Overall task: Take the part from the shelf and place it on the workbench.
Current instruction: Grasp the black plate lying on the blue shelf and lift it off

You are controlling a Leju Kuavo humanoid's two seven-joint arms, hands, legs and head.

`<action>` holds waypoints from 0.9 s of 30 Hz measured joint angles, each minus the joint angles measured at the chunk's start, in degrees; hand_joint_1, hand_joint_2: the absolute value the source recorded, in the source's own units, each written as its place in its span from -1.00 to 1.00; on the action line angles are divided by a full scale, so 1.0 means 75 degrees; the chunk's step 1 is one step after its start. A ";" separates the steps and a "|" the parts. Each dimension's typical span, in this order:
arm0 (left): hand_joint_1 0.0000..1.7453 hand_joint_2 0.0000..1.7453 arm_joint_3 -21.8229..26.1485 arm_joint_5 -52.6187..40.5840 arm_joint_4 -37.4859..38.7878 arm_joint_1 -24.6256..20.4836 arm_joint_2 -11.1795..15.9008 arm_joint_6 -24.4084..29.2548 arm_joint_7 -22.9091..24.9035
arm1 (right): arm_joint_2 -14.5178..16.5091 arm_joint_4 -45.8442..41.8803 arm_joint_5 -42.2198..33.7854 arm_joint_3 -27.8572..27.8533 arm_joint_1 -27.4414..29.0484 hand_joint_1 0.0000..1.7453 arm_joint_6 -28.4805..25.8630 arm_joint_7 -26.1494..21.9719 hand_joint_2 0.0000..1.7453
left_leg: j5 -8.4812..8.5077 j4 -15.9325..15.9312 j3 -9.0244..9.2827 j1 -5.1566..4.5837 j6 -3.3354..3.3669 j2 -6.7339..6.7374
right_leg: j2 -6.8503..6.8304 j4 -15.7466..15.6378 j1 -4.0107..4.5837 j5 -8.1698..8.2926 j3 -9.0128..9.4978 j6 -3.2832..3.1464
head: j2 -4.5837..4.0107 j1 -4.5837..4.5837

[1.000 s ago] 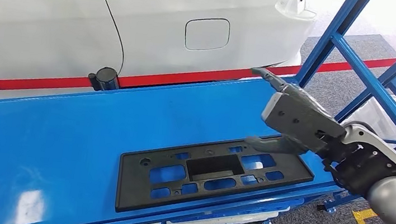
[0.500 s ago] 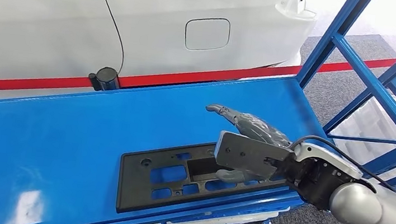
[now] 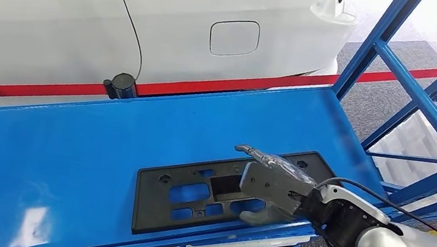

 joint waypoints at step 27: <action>-1.00 -1.00 0.0000 0.0305 0.0009 0.0017 0.0182 -0.0014 -0.0613 | -0.0522 -0.1301 0.1512 -0.1311 0.1580 -1.00 0.0380 -0.0092 1.00 | 0.0002 0.0000 -0.0005 0.0001 0.0002 0.0023 | -0.0011 0.0000 -0.0001 -0.0001 0.0002 0.0001 | 0.0000 -0.0003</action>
